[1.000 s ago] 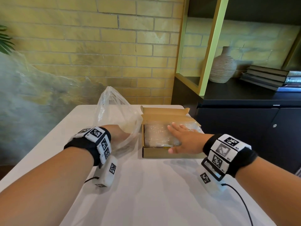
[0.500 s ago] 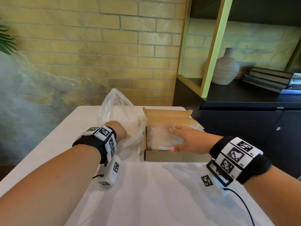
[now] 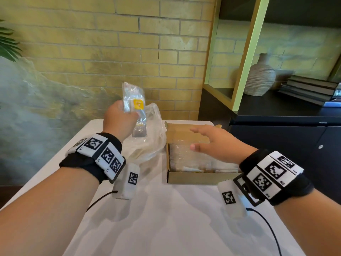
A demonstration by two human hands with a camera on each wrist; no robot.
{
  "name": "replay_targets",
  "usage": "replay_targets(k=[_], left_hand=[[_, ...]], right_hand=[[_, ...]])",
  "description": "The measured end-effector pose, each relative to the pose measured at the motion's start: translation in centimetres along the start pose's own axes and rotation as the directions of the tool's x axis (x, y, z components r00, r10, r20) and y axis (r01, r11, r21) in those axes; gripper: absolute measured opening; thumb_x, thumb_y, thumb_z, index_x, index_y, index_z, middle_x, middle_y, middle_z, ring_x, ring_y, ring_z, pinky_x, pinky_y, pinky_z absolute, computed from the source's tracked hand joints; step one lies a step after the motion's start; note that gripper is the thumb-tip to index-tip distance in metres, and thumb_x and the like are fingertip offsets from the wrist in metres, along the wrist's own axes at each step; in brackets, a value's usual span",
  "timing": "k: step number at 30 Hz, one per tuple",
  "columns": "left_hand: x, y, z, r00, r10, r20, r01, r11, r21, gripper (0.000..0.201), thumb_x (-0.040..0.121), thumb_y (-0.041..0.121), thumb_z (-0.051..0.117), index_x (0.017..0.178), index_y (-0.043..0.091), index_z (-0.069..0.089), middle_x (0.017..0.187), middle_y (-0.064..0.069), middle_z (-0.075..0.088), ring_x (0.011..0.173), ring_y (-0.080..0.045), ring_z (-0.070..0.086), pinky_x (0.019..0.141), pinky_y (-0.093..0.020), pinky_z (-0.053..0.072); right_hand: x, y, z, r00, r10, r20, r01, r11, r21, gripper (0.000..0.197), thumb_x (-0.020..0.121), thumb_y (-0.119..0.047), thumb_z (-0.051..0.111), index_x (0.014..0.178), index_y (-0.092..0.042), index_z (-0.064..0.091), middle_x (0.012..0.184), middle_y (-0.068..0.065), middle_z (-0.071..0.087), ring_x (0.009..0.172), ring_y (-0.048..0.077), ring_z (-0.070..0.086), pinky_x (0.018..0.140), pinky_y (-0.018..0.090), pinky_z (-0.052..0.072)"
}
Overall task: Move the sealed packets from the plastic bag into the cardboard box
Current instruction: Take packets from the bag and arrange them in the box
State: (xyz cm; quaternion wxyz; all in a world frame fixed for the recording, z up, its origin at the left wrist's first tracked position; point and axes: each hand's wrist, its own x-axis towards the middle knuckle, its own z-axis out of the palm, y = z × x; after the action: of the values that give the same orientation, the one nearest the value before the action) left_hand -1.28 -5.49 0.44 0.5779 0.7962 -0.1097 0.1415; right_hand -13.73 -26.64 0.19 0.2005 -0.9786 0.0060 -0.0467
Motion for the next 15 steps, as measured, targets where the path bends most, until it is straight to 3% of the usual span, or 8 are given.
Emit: replay_targets(k=[4, 5, 7, 10, 12, 15], left_hand=[[-1.7, 2.6, 1.4, 0.982, 0.121, 0.142, -0.078, 0.958, -0.276, 0.013, 0.086, 0.011, 0.063, 0.088, 0.023, 0.06, 0.088, 0.003, 0.067, 0.081, -0.015, 0.064, 0.069, -0.027, 0.051], [-2.1, 3.1, 2.0, 0.972, 0.143, 0.189, -0.079, 0.947, -0.311, 0.013, 0.085, 0.011, 0.063, 0.088, 0.024, 0.061, 0.092, 0.0, 0.069, 0.085, -0.018, 0.066, 0.072, -0.031, 0.053], [-3.0, 3.7, 3.3, 0.952, 0.158, 0.264, -0.056, 0.933, -0.357, 0.013, 0.084, 0.012, 0.066, 0.093, 0.02, 0.064, 0.097, -0.005, 0.071, 0.091, -0.022, 0.068, 0.079, -0.036, 0.056], [-3.6, 4.0, 4.9, 0.934, 0.158, 0.319, -0.01, 0.907, -0.42, 0.025, 0.079, 0.016, 0.073, 0.102, 0.011, 0.066, 0.101, -0.01, 0.072, 0.095, -0.025, 0.069, 0.086, -0.045, 0.055], [-3.7, 3.9, 5.4, 0.927, 0.158, 0.341, 0.01, 0.897, -0.442, 0.027, 0.078, 0.015, 0.074, 0.103, 0.012, 0.065, 0.101, -0.011, 0.071, 0.096, -0.027, 0.069, 0.086, -0.047, 0.055], [-3.7, 3.5, 6.0, 0.893, 0.179, 0.413, 0.017, 0.903, -0.429, 0.022, 0.082, 0.012, 0.069, 0.103, 0.016, 0.064, 0.102, -0.008, 0.071, 0.093, -0.022, 0.068, 0.081, -0.039, 0.056]], right_hand=[[0.7, -1.9, 0.1, 0.992, 0.004, -0.129, 0.035, 0.953, 0.299, 0.067, 0.088, -0.038, 0.056, 0.146, -0.028, 0.024, 0.133, -0.008, 0.049, 0.116, 0.008, 0.05, 0.085, 0.017, 0.044], [1.0, -2.4, 0.0, 0.986, 0.02, -0.164, 0.046, 0.92, 0.39, 0.069, 0.088, -0.041, 0.056, 0.147, -0.026, 0.023, 0.131, -0.006, 0.051, 0.114, 0.009, 0.052, 0.085, 0.02, 0.047], [1.7, -3.3, -0.1, 0.974, 0.074, -0.212, 0.061, 0.821, 0.568, 0.065, 0.087, -0.043, 0.056, 0.143, -0.021, 0.032, 0.129, 0.003, 0.056, 0.114, 0.019, 0.057, 0.091, 0.036, 0.052], [2.6, -3.7, -0.5, 0.953, 0.132, -0.274, 0.101, 0.712, 0.695, 0.033, 0.088, -0.035, 0.059, 0.116, -0.016, 0.058, 0.11, 0.013, 0.066, 0.103, 0.028, 0.064, 0.085, 0.048, 0.055], [2.7, -3.2, -0.6, 0.941, 0.153, -0.301, 0.114, 0.695, 0.71, 0.019, 0.09, -0.026, 0.059, 0.101, -0.012, 0.065, 0.104, 0.017, 0.067, 0.096, 0.027, 0.066, 0.082, 0.049, 0.056], [2.6, -2.0, -0.4, 0.947, 0.163, -0.278, 0.107, 0.655, 0.748, 0.021, 0.091, -0.019, 0.057, 0.101, -0.003, 0.064, 0.106, 0.026, 0.064, 0.088, 0.029, 0.064, 0.081, 0.045, 0.056]])
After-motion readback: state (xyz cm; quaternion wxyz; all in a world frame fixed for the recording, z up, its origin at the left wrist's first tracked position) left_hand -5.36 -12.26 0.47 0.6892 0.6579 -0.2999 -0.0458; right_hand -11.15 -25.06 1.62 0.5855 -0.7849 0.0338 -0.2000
